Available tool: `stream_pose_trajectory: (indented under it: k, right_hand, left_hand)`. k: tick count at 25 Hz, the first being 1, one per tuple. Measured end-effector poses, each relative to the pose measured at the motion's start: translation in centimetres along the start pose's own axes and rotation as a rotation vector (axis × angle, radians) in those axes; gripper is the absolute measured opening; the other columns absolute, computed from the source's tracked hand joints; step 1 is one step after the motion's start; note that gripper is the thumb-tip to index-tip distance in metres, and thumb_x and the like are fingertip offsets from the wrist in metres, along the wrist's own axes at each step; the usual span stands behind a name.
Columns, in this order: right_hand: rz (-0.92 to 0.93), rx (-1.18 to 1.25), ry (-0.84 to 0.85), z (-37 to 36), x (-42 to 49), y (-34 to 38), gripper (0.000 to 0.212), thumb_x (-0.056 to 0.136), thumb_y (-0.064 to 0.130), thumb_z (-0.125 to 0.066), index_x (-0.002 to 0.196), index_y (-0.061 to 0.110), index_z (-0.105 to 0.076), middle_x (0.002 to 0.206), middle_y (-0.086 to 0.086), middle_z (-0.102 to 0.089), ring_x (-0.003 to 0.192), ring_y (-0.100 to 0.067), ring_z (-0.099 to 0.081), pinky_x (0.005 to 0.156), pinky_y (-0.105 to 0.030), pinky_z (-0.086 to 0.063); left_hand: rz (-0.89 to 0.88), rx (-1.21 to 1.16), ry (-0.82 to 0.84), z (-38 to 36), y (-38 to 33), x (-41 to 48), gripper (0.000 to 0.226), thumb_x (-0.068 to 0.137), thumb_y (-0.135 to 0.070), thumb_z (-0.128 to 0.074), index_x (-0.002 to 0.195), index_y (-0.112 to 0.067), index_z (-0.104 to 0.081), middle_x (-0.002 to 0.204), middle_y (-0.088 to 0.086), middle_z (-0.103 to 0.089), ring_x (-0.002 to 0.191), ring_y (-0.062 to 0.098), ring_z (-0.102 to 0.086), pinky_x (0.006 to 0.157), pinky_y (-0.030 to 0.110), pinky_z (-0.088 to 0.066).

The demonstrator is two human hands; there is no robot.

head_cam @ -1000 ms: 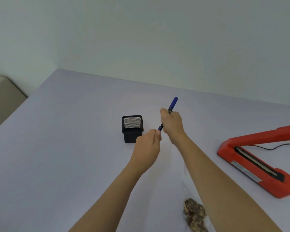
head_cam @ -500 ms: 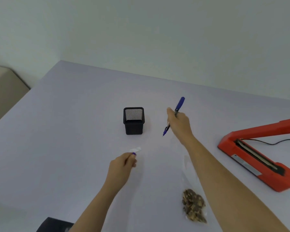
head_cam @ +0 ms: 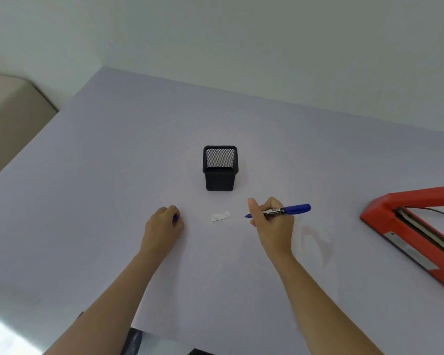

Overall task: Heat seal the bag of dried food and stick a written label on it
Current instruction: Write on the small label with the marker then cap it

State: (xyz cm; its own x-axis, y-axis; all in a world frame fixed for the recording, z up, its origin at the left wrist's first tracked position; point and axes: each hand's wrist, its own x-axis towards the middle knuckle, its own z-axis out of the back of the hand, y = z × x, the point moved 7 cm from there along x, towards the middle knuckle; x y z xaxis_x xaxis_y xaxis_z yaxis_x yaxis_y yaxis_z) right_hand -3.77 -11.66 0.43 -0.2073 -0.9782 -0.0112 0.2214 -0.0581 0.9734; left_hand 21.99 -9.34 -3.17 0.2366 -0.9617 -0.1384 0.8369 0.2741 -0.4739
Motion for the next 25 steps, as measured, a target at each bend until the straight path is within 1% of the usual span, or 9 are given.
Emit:
stream_pose_trajectory:
  k: [4,7,9,11,14,16,19,21,25]
  right_hand:
    - [0.072,0.010,0.012,-2.3,0.5,-0.8,0.035,0.087,0.019,-0.062,0.060,0.004,-0.047,0.048,0.003,-0.055,0.052,-0.027,-0.063,0.049,-0.043,-0.054]
    - [0.102,0.012,0.017,-3.9,0.9,-1.6,0.037,0.086,0.027,-0.060,0.059,0.005,-0.046,0.049,-0.010,-0.054,0.052,-0.037,-0.059,0.047,-0.045,-0.049]
    - [0.063,0.029,0.011,-4.7,1.0,-2.8,0.037,0.083,0.023,-0.063,0.058,0.003,-0.044,0.052,-0.021,-0.053,0.052,-0.040,-0.055,0.048,-0.043,-0.046]
    - [0.014,0.044,0.013,-5.3,0.9,-4.0,0.036,0.081,0.012,-0.067,0.057,0.002,-0.042,0.054,-0.023,-0.051,0.049,-0.034,-0.051,0.049,-0.041,-0.044]
    - [0.007,0.052,0.002,-5.9,1.2,-4.5,0.038,0.082,0.008,-0.066,0.056,0.000,-0.039,0.052,-0.022,-0.046,0.046,-0.020,-0.042,0.048,-0.034,-0.040]
    - [0.066,0.047,-0.012,-6.2,1.8,-4.1,0.039,0.084,0.014,-0.064,0.055,0.001,-0.040,0.050,-0.021,-0.046,0.045,-0.021,-0.041,0.047,-0.031,-0.040]
    - [0.214,-0.021,0.052,-7.2,2.1,-3.6,0.040,0.085,0.029,-0.055,0.052,0.010,-0.041,0.046,-0.004,-0.043,0.046,-0.019,-0.042,0.046,-0.021,-0.038]
    - [0.246,-0.060,0.085,-7.6,2.1,-3.7,0.039,0.084,0.030,-0.051,0.051,0.014,-0.038,0.047,0.004,-0.037,0.047,-0.015,-0.038,0.045,-0.021,-0.035]
    - [0.247,-0.084,0.079,-7.7,2.1,-4.2,0.038,0.084,0.031,-0.049,0.052,0.013,-0.037,0.047,-0.001,-0.037,0.048,-0.018,-0.037,0.045,-0.023,-0.034]
  left_hand:
    - [0.089,-0.152,-0.122,0.9,0.4,-0.9,0.039,0.082,-0.017,-0.066,0.117,-0.011,-0.051,0.099,0.002,-0.050,0.082,0.021,-0.053,0.072,0.032,-0.045]
    - [-0.190,-0.194,-0.304,1.6,-2.7,-3.2,0.022,0.084,-0.016,-0.062,0.103,-0.005,-0.060,0.092,0.003,-0.055,0.073,0.014,-0.054,0.064,0.024,-0.044]
    - [-0.423,-0.140,-0.211,-0.7,-4.7,-3.8,0.024,0.087,-0.020,-0.050,0.095,-0.005,-0.066,0.087,0.004,-0.062,0.072,0.010,-0.053,0.063,0.021,-0.046]
    - [-0.526,-0.089,-0.156,-3.1,-5.2,-3.1,0.030,0.088,-0.018,-0.046,0.098,-0.003,-0.069,0.088,0.008,-0.065,0.080,0.011,-0.052,0.069,0.022,-0.046]
    - [-0.500,-0.089,-0.184,-4.2,-4.9,-1.7,0.032,0.088,-0.019,-0.047,0.102,-0.002,-0.070,0.091,0.010,-0.068,0.084,0.014,-0.055,0.073,0.021,-0.044]
    - [-0.490,-0.114,-0.183,-4.6,-4.6,-1.1,0.030,0.089,-0.022,-0.049,0.100,-0.004,-0.071,0.089,0.008,-0.068,0.081,0.015,-0.057,0.071,0.019,-0.045]
    - [-0.490,-0.190,-0.151,-4.8,-4.8,-0.2,0.028,0.088,-0.024,-0.052,0.095,-0.006,-0.073,0.086,0.007,-0.067,0.081,0.010,-0.055,0.073,0.017,-0.044]
    - [-0.489,-0.230,-0.123,-4.8,-5.0,0.1,0.028,0.087,-0.024,-0.054,0.092,-0.006,-0.074,0.085,0.006,-0.066,0.080,0.007,-0.054,0.073,0.013,-0.043]
    - [-0.443,-0.281,-0.054,-4.9,-4.9,0.8,0.022,0.085,-0.024,-0.061,0.095,-0.008,-0.073,0.086,0.004,-0.064,0.071,0.002,-0.052,0.072,0.002,-0.038]
